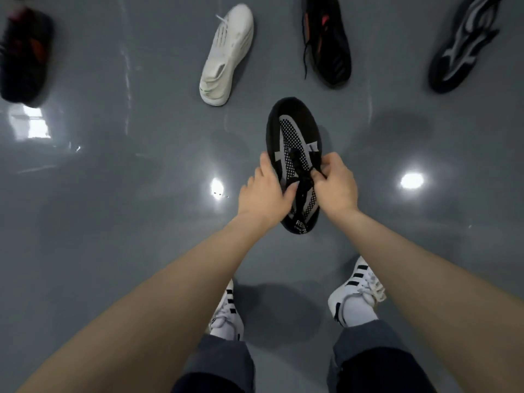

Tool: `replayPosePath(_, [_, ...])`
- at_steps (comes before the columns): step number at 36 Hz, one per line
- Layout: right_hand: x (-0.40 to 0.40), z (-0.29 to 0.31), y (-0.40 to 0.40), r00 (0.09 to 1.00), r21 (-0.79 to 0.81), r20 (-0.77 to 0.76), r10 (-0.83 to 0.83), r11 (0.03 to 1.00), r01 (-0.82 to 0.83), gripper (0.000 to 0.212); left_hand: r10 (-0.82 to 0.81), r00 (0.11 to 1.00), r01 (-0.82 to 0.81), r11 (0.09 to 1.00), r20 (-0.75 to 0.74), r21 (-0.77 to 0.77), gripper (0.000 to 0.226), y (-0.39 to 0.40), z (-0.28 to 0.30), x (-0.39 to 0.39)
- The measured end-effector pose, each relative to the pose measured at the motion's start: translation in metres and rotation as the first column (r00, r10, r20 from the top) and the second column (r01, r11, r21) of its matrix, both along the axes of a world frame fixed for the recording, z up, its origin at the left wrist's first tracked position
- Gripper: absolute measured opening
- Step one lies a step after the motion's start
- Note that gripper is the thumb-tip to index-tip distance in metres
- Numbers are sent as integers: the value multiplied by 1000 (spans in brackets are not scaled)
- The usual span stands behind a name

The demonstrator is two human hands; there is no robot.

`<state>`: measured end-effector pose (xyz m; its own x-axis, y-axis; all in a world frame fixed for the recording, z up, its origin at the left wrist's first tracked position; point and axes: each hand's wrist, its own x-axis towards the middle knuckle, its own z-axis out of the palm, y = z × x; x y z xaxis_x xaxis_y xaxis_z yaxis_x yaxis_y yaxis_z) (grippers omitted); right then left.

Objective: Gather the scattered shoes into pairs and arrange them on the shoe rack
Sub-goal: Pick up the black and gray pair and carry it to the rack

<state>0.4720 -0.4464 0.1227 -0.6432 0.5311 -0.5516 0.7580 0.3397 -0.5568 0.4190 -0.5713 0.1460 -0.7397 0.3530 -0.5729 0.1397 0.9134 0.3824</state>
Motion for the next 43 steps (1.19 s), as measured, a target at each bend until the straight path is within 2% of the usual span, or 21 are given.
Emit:
replayPosePath(3, [-12,39,20,998,-35,-43,-39,999,38,9,-29,995,35,998,-99,55,81,22,35,-13])
replayPosePath(6, [-20,76,43,992,-46,-81,-93,995,89,4,-14,993,28,993,-116,118,79,49,71,-25])
replayPosePath(11, [-28,132,85,980,-6,-124,-156,988,157,10,66,998,-65,953,5,296,80,101,124,-38])
replayPosePath(15, [-26,168,125,972,-45,-130,-196,980,192,6,67,997,-80,919,47,385,77,140,165,-39])
replayPosePath(17, [-24,183,142,971,-68,-133,-200,979,192,4,64,996,-83,915,59,395,74,156,180,-39])
replayPosePath(20, [-22,210,172,974,-56,-129,-185,982,179,12,68,996,-84,912,53,402,74,185,209,-37])
replayPosePath(25, [-28,255,215,984,-5,-135,-119,993,120,17,2,998,25,913,-66,407,75,224,256,-42])
replayPosePath(30, [-44,286,245,977,3,-159,-142,990,144,16,-32,995,68,918,-98,390,83,257,289,-56])
replayPosePath(33, [-53,294,259,983,13,-129,-135,990,138,16,-99,990,127,934,-101,333,82,269,300,-70])
replayPosePath(37, [-74,298,277,986,29,-111,-122,992,125,14,-166,983,181,950,-81,256,67,288,302,-97])
replayPosePath(43, [-129,296,308,980,44,-93,-175,983,179,19,-196,980,196,936,-29,293,64,323,297,-156])
